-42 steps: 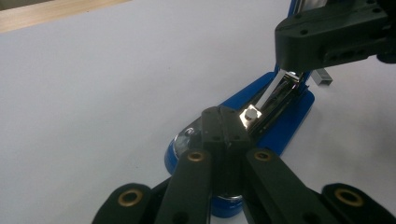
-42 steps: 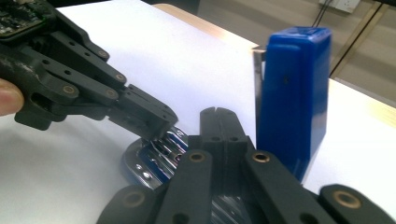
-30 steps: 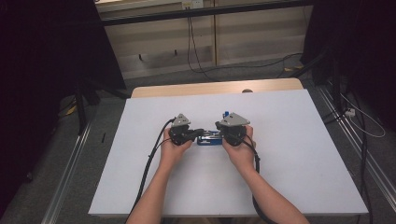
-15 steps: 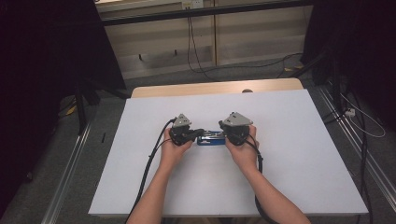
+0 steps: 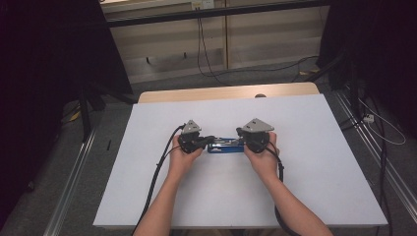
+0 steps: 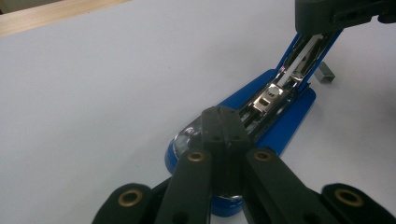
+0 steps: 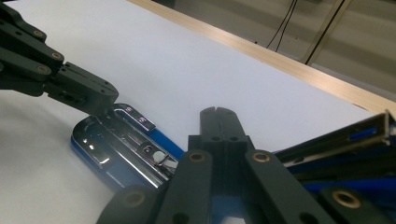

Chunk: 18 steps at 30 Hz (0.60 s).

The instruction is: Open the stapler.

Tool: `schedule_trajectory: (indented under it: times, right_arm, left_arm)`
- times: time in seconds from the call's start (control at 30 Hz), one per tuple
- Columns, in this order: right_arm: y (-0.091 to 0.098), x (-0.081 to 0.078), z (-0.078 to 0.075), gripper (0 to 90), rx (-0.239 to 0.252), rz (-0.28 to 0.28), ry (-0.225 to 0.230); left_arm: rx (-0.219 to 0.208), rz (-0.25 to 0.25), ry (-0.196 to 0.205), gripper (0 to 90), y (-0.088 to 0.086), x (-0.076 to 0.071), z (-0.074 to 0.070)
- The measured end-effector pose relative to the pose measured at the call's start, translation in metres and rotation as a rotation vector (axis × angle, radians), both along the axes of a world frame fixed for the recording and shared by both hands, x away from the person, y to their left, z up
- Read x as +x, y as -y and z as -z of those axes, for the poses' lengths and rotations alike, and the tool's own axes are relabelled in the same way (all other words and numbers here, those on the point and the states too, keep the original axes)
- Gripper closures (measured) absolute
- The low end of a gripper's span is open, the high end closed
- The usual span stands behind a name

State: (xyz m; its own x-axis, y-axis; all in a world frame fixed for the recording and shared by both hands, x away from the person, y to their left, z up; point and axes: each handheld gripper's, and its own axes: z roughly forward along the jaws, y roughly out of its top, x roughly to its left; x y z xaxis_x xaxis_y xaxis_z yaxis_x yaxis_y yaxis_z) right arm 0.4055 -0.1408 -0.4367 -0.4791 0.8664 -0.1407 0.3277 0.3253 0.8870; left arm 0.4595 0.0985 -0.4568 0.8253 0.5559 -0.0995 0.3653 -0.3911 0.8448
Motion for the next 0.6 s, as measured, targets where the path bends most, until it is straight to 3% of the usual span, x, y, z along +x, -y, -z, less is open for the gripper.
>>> schedule_trajectory:
  times: [0.37,0.47,0.6]
  right_arm:
    - [0.007,0.001,0.005,90.0,-0.016,0.034,-0.020]
    - [0.015,0.002,0.010,90.0,0.037,0.044,-0.039]
    - [0.017,0.002,0.010,90.0,0.020,0.036,-0.036]
  left_arm:
    - [0.003,-0.001,0.000,90.0,0.000,0.000,0.000]
    - [0.001,-0.002,0.001,90.0,0.000,0.000,0.000]
    - [-0.002,-0.005,-0.003,90.0,0.000,-0.001,0.000]
